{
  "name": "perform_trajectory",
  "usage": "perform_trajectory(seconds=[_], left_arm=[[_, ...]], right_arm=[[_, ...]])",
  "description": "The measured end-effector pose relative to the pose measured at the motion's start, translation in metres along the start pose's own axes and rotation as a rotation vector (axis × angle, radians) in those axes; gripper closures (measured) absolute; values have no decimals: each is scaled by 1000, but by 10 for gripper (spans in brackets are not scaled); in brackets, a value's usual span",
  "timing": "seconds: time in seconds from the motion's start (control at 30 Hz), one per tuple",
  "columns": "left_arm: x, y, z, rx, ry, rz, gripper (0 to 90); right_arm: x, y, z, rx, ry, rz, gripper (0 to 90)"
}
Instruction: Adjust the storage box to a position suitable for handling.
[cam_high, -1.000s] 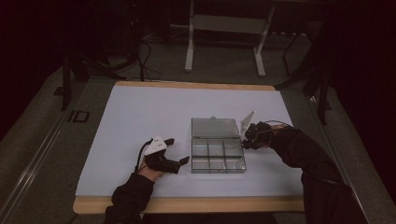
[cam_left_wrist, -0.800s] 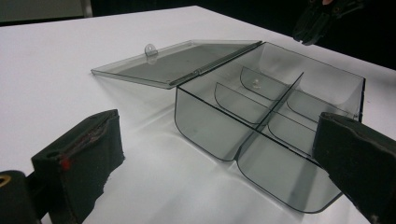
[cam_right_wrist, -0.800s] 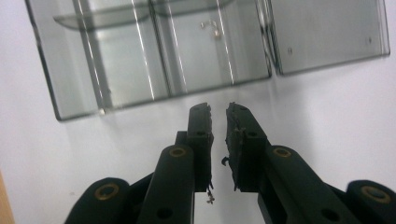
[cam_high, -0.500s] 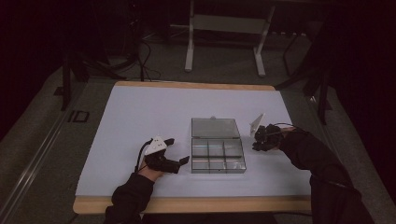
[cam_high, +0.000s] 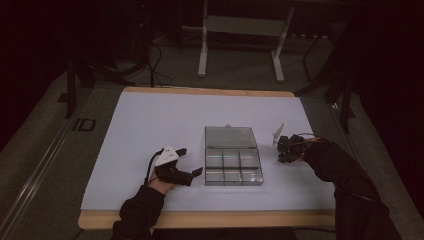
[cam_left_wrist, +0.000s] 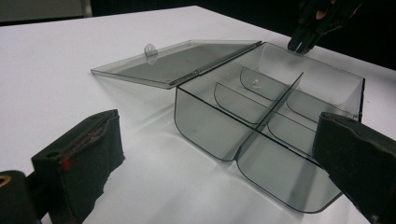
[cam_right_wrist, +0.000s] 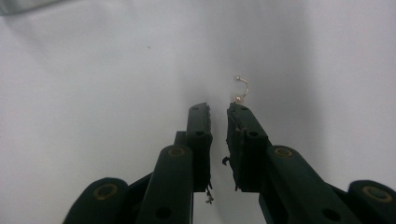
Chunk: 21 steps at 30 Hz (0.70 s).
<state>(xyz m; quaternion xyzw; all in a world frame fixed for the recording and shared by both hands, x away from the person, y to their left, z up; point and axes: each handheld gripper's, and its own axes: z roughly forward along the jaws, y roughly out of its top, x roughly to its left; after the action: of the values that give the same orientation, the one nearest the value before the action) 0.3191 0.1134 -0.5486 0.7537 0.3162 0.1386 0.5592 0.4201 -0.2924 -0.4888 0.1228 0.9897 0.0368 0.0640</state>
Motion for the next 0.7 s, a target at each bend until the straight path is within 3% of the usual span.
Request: perform_trajectory(seconds=[0.5,0.7], left_arm=[[0,0,0,-1,-3,1,27],[0,0,0,1,-3,3,27]], right_arm=[[-18,9,18,39,22,58,777],[-25,12,20,68,68,97,783]])
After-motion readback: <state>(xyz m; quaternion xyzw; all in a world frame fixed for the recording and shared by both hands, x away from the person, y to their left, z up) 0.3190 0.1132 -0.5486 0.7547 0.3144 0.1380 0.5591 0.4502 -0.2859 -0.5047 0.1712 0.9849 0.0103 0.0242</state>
